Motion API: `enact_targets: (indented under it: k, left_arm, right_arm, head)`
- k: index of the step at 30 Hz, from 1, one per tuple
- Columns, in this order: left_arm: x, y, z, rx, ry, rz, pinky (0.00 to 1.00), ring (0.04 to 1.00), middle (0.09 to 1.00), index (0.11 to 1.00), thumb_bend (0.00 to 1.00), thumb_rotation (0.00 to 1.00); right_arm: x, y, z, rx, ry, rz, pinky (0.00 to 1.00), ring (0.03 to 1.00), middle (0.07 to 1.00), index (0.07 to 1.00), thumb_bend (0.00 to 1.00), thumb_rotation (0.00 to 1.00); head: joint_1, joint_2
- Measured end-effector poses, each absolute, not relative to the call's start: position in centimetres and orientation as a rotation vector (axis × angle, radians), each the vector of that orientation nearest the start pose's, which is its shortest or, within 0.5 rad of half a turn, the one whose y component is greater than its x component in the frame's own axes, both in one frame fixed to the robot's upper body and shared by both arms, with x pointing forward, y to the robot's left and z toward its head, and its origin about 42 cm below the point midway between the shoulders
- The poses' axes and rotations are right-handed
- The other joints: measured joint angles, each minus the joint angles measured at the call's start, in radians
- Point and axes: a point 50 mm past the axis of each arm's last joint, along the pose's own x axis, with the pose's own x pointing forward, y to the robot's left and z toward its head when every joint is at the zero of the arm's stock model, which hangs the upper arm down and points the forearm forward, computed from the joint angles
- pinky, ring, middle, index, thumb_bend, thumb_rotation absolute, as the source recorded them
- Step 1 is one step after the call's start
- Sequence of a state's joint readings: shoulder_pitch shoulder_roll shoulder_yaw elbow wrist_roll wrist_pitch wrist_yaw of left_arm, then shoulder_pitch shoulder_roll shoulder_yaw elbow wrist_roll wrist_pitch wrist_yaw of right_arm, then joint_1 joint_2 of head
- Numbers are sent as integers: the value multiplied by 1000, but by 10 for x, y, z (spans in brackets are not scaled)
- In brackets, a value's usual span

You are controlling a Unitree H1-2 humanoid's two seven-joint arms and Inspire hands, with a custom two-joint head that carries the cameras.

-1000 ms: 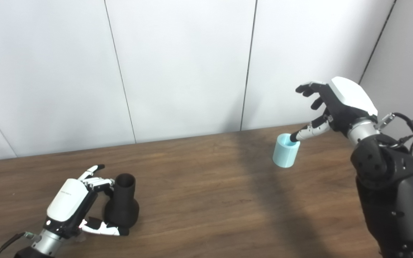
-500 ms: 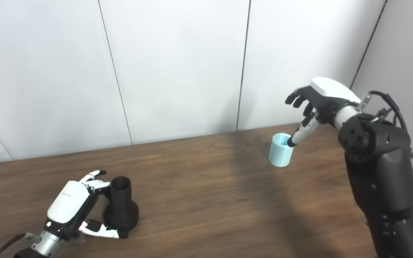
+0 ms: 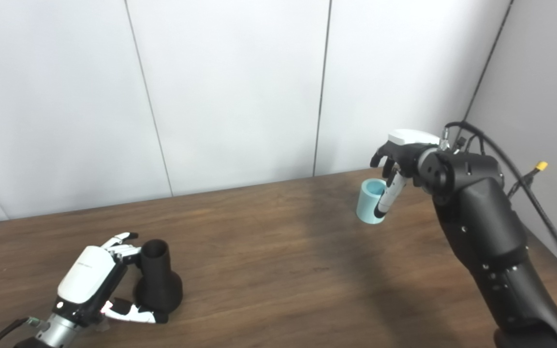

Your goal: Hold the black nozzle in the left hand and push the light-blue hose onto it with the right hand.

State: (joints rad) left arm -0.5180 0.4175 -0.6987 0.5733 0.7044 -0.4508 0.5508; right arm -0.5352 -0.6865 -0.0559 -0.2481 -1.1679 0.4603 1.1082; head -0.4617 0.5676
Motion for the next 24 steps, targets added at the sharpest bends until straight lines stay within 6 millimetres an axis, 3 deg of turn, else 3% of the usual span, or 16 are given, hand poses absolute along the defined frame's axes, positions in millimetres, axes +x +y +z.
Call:
enact_targets:
  k: [2,5,6,8,12,16,24]
  left_arm:
    - [397,210,110,1095,-679,-419,833,531,455,507,522,0]
    - [397,210,110,1096,-679,-420,840,536,461,503,523,0]
    - [397,210,110,1096,-679,-421,845,538,459,504,523,0]
    - [397,210,110,1096,-678,-422,847,537,459,504,523,0]
    - [396,211,111,1096,-681,-424,850,533,455,506,523,0]
    - [395,210,112,1094,-686,-429,853,532,453,508,522,0]
    - [395,210,111,1095,-686,-431,859,532,448,512,522,0]
  right_arm:
    - [376,-383,356,-1492,450,-24,330,573,725,841,996,206]
    - [381,-384,350,-1502,464,-25,294,493,636,846,988,195]
    - [382,-384,348,-1505,464,-29,317,548,730,846,995,204]
    - [386,-386,343,-1516,472,-42,324,586,824,848,1000,221]
    - [391,-387,334,-1567,470,-82,293,595,826,826,1000,236]
    - [391,-388,335,-1587,456,-125,266,526,840,854,1000,231]
    - [395,-387,332,-1622,428,-158,322,594,865,847,1000,278]
  head:
    - [-12,-5]
    - [-23,-8]
    - [-25,-8]
    - [-31,-8]
    - [-40,-5]
    - [-43,-5]
    - [-48,-8]
